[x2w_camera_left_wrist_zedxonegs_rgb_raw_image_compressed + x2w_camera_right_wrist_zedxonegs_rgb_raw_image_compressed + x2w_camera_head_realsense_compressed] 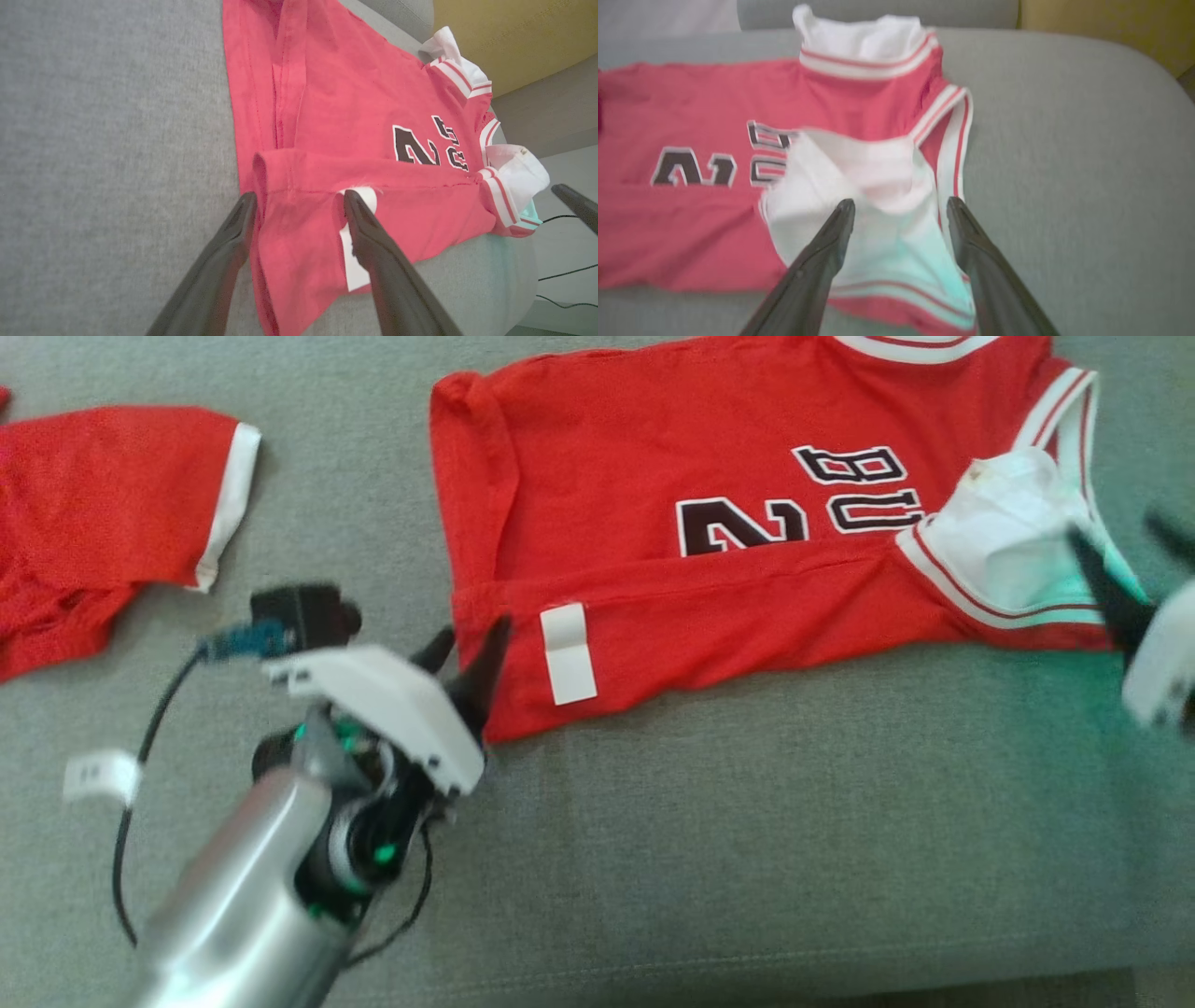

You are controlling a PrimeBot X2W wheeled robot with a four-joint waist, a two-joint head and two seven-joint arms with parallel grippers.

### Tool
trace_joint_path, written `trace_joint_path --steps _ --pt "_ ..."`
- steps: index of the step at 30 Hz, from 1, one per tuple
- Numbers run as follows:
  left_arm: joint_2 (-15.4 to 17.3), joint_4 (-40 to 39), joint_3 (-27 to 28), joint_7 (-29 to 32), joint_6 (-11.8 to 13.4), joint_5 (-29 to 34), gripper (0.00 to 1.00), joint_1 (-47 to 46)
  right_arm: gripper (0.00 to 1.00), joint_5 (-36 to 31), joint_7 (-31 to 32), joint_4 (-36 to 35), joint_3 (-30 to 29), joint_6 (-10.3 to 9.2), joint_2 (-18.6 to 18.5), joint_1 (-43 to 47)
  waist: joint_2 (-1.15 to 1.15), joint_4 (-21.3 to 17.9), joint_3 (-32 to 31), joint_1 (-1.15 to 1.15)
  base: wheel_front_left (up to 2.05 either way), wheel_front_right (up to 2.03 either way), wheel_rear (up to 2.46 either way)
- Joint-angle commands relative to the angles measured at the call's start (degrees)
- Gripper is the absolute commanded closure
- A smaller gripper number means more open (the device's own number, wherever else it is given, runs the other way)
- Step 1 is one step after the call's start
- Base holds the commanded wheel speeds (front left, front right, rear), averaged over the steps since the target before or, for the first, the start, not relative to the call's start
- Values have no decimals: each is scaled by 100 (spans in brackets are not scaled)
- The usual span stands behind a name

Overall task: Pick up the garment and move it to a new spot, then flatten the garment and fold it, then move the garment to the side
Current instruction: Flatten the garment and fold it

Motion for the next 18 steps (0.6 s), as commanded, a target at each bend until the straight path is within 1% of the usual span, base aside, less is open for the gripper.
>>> trace_joint_path --steps 1,3,6,9,12,18 --pt "174 -223 276 -61 36 51 0 -42 0 37 38 -240 34 -4 -200 128 0 -34 -13 0 0 0 0" --pt "221 -382 284 -119 86 43 0 180 0 3 162 -323 -20 -4 -282 406 0 -62 -4 0 0 0 0" --pt "244 -531 251 -128 121 12 0 399 0 -236 248 -319 -169 -4 -378 602 0 -78 44 0 0 0 0" --pt "236 -553 200 -83 126 3 0 429 0 -373 308 -211 -307 -4 -305 570 0 -58 123 0 0 0 0" --pt "263 -453 130 -10 142 74 0 326 0 -438 389 -74 -314 -4 -213 432 0 -29 197 0 0 0 0" --pt "221 -297 -150 321 16 55 0 177 0 -405 593 242 -79 -4 -88 217 0 16 322 0 0 0 0"
